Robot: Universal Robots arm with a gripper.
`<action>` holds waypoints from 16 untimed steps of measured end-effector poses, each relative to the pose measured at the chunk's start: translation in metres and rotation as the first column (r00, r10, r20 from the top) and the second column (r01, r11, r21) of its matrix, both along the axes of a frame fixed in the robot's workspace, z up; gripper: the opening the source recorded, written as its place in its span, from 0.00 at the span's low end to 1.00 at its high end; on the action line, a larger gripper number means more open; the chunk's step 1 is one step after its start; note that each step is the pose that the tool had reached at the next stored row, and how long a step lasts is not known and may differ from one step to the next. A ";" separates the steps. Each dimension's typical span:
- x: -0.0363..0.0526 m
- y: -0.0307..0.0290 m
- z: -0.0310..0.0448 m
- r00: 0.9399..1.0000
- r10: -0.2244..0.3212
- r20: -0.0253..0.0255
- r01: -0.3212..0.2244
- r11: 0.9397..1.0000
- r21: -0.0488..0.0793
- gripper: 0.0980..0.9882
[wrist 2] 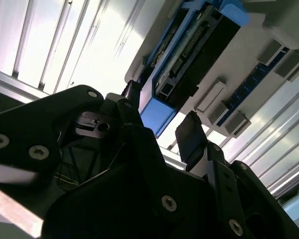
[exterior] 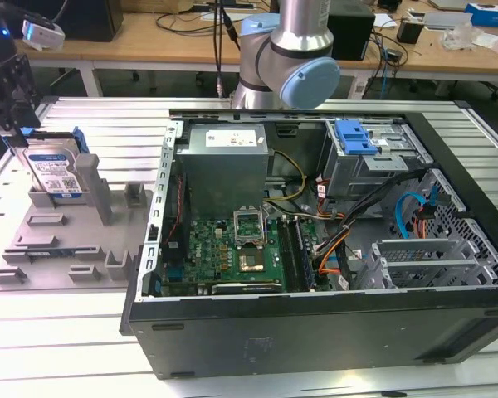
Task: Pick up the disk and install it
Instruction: 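Pick up the disk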
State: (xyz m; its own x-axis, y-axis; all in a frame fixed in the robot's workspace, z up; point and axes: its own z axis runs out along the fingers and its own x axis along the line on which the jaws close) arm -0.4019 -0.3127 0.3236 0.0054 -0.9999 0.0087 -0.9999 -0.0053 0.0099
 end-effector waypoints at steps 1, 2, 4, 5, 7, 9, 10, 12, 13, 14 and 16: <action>-0.0001 -0.0001 -0.0012 1.000 0.000 0.000 0.000 1.000 0.000 0.52; -0.0002 -0.0001 -0.0021 1.000 0.000 0.000 0.000 1.000 0.000 0.52; -0.0003 -0.0003 -0.0036 1.000 0.000 0.000 0.000 1.000 0.000 0.52; -0.0004 -0.0004 -0.0043 1.000 0.000 0.000 0.000 1.000 0.000 0.52; -0.0006 -0.0005 -0.0060 1.000 0.000 0.001 0.000 1.000 0.000 0.52; -0.0007 -0.0006 -0.0080 1.000 0.000 0.000 0.000 1.000 0.000 0.52; -0.0008 -0.0007 -0.0089 1.000 0.000 0.001 0.000 1.000 0.000 0.52; -0.0009 -0.0008 -0.0103 1.000 0.000 0.001 0.000 1.000 0.000 0.50; -0.0009 -0.0008 -0.0111 1.000 0.000 0.001 0.000 1.000 0.000 0.42; -0.0010 -0.0008 -0.0117 1.000 0.000 0.001 0.000 1.000 0.000 0.42; -0.0010 -0.0009 -0.0135 1.000 0.000 0.001 0.000 1.000 0.000 0.42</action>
State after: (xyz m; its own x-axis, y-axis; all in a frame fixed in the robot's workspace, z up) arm -0.4030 -0.3136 0.3101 0.0054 -0.9999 0.0086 -0.9999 -0.0053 0.0092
